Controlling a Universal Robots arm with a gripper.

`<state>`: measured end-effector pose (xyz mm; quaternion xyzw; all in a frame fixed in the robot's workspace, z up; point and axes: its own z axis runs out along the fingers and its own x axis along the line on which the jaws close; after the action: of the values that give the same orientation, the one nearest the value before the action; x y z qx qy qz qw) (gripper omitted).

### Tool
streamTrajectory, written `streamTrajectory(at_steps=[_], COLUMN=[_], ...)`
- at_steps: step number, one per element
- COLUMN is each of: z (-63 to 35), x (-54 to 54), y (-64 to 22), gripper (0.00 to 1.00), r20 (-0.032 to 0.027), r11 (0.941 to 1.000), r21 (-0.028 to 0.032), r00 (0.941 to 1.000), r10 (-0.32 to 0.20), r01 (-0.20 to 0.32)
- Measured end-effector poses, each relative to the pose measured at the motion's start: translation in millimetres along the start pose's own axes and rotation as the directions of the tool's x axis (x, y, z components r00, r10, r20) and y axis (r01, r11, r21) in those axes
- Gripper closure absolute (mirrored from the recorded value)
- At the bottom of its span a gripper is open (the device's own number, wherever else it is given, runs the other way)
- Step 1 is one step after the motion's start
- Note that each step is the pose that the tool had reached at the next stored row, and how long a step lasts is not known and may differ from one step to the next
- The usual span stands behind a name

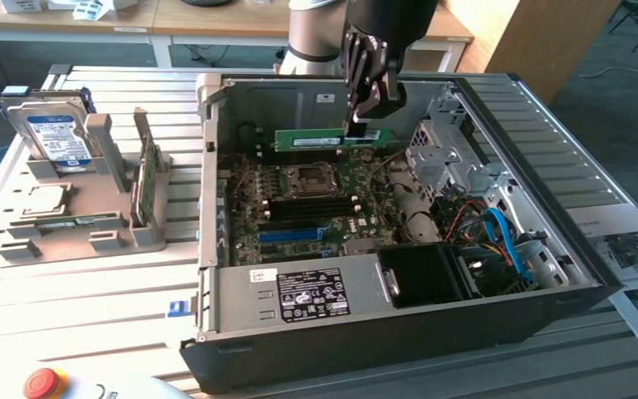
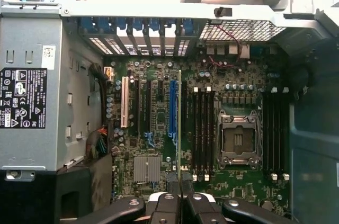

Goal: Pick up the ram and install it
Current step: 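Pick up the ram and move it above insertion slot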

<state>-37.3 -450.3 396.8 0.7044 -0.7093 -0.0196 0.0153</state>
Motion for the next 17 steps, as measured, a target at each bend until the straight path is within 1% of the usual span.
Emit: streamTrajectory(at_steps=[17], z=[1.4], x=[-28.8], y=[-7.7], gripper=[0.88], r20=[0.0], r11=[1.0], r21=[-0.0006], r00=[1.0], r10=[0.0], r01=[0.0])
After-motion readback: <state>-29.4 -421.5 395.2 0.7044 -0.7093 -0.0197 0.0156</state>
